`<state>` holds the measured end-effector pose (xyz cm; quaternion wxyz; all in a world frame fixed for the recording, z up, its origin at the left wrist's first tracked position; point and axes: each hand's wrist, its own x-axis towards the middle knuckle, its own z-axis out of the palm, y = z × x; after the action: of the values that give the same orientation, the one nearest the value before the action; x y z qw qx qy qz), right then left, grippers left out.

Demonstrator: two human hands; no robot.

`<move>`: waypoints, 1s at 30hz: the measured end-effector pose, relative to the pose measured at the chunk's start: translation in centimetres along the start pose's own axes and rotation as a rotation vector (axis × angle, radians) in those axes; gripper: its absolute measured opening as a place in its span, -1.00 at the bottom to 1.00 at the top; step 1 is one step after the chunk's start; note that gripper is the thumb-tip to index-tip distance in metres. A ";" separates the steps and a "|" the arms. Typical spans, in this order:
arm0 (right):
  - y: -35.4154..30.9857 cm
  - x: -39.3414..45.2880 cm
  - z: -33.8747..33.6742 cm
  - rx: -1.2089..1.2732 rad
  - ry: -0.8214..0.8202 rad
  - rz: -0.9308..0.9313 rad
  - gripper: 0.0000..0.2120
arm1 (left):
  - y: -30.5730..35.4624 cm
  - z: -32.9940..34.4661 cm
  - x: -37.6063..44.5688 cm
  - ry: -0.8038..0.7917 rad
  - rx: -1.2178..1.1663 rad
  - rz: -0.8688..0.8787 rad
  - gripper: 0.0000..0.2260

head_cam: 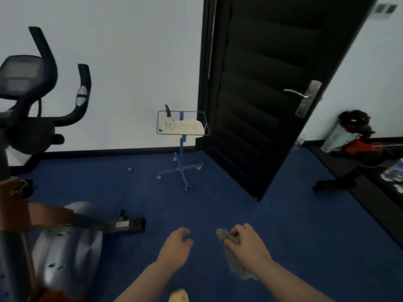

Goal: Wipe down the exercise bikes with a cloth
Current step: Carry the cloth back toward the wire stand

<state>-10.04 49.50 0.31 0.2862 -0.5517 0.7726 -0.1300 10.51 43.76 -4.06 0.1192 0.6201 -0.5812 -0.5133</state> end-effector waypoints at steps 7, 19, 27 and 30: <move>-2.2 12.0 -2.7 0.022 -0.060 0.048 -0.90 | 4.7 -6.2 11.7 0.052 0.006 -0.018 -0.61; -3.1 30.8 -8.2 -0.057 -0.172 0.059 -0.90 | 12.3 -8.0 26.3 0.104 0.021 -0.057 -0.63; -4.5 44.3 -14.8 -0.104 -0.177 -0.044 -0.92 | 21.1 -9.3 36.7 0.229 -0.052 -0.042 -0.64; -5.1 47.7 -15.6 -0.105 -0.195 -0.050 -0.93 | 23.0 -9.0 38.8 0.202 -0.100 -0.060 -0.62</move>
<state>-26.11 1.67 1.19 0.3274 -0.5948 0.7330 -0.0423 -4.14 0.20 -2.29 0.1923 0.6792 -0.5211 -0.4798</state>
